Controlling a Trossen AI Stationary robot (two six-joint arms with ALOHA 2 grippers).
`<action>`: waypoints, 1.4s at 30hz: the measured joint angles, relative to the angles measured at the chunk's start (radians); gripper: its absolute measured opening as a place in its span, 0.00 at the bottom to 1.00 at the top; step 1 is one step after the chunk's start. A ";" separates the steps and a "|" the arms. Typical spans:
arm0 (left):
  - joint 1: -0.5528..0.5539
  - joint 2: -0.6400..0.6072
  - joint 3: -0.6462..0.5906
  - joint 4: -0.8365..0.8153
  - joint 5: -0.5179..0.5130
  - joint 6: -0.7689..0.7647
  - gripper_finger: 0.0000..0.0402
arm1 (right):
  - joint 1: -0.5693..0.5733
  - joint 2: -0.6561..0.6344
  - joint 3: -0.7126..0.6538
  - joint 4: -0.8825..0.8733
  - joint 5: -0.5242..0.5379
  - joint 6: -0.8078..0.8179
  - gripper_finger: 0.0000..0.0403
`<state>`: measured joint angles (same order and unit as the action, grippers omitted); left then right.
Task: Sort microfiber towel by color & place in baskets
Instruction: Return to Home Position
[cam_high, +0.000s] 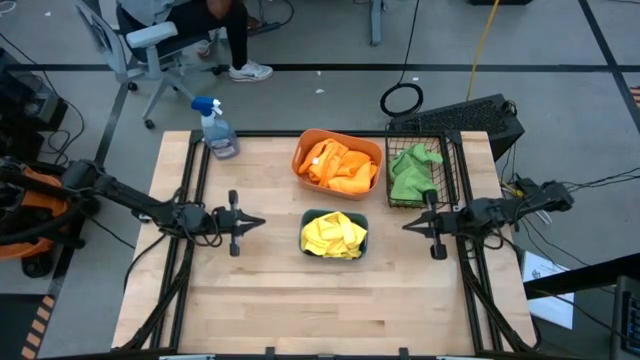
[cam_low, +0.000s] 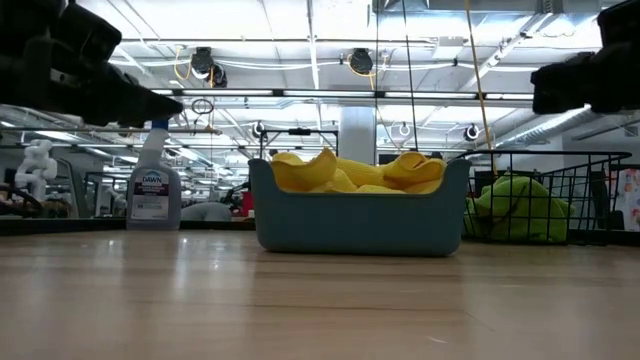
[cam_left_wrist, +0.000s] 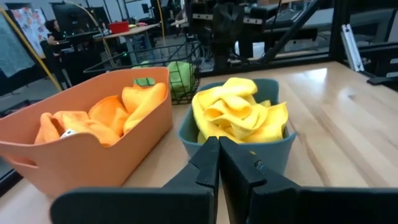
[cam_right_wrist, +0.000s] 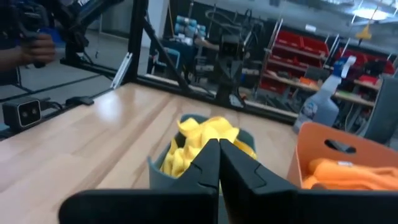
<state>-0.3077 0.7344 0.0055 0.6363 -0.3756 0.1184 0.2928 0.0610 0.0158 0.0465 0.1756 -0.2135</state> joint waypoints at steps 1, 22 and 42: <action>0.000 -0.015 0.000 -0.020 -0.006 0.000 0.04 | 0.000 -0.009 0.000 0.000 -0.001 -0.009 0.00; 0.000 -0.402 0.000 -0.376 0.027 0.026 0.04 | -0.170 -0.054 0.000 -0.028 -0.208 -0.009 0.00; 0.114 -0.734 -0.002 -0.591 0.206 0.055 0.04 | -0.175 -0.053 0.000 -0.029 -0.200 -0.042 0.00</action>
<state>-0.1939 0.0006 0.0040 0.0449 -0.1695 0.1738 0.1180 0.0077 0.0158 0.0174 -0.0241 -0.2552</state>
